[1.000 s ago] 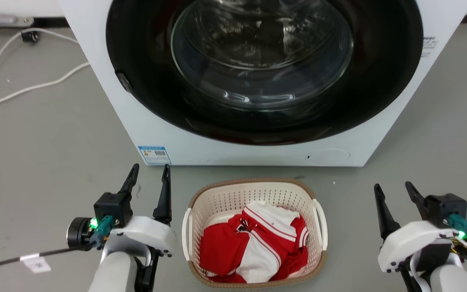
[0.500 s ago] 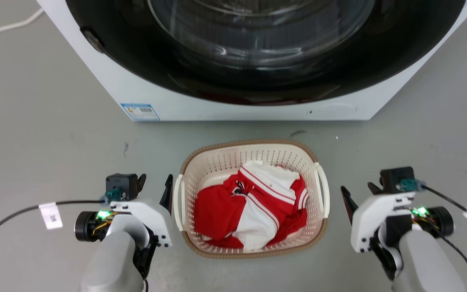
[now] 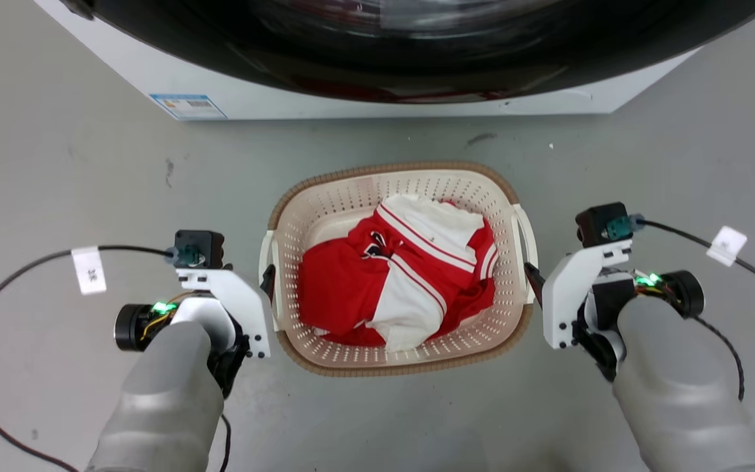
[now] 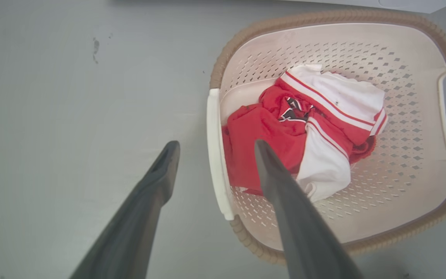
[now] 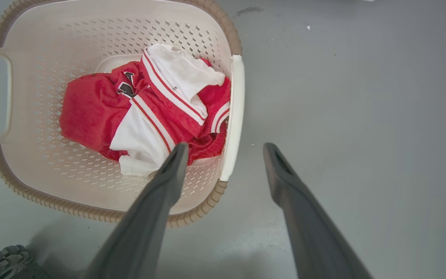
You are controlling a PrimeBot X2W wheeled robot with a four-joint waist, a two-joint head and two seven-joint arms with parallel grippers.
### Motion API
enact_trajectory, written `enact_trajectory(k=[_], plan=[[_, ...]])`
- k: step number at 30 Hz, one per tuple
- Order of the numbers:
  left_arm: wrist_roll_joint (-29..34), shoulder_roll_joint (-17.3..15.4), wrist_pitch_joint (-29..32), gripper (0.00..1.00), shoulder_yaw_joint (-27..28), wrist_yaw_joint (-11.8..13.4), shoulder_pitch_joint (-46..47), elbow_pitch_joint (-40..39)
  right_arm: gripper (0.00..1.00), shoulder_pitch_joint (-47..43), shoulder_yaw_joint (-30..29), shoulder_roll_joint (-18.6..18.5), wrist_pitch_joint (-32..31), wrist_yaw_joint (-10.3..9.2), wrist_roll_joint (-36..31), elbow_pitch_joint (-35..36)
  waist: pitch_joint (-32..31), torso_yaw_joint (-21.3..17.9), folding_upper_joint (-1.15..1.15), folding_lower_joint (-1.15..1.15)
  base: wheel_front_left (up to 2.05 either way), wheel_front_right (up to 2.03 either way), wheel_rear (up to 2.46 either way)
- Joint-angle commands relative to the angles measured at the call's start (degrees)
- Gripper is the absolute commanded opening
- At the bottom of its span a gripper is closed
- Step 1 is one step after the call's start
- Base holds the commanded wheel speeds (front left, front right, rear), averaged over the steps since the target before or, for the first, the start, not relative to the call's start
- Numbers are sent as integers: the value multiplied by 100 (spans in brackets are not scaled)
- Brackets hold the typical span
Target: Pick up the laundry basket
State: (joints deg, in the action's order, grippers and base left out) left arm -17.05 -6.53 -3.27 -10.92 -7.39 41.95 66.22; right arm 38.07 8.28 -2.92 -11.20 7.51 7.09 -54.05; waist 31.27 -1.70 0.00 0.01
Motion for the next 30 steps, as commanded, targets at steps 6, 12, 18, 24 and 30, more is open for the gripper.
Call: enact_trajectory(k=[6,12,18,24,30], plan=[[-273,-116,326,100,-311,-11,487,190,100,745,271,9,28,-4,248,-649,575,-82,0,-1,0,0,0],[-523,-238,528,100,-529,-12,856,281,100,1289,534,8,-1,-4,422,-1101,966,-123,0,-1,0,0,0],[-693,-363,649,100,-713,-12,1139,369,100,1655,804,8,-28,-4,651,-1394,1273,-152,0,-1,0,0,0],[-863,-440,749,100,-842,-12,1329,458,100,1889,1095,9,-11,-4,923,-1497,1518,-184,0,-1,0,0,0],[-998,-439,798,100,-954,-12,1461,522,100,2027,1326,9,-30,-4,1158,-1595,1693,-186,0,-1,0,0,0]])
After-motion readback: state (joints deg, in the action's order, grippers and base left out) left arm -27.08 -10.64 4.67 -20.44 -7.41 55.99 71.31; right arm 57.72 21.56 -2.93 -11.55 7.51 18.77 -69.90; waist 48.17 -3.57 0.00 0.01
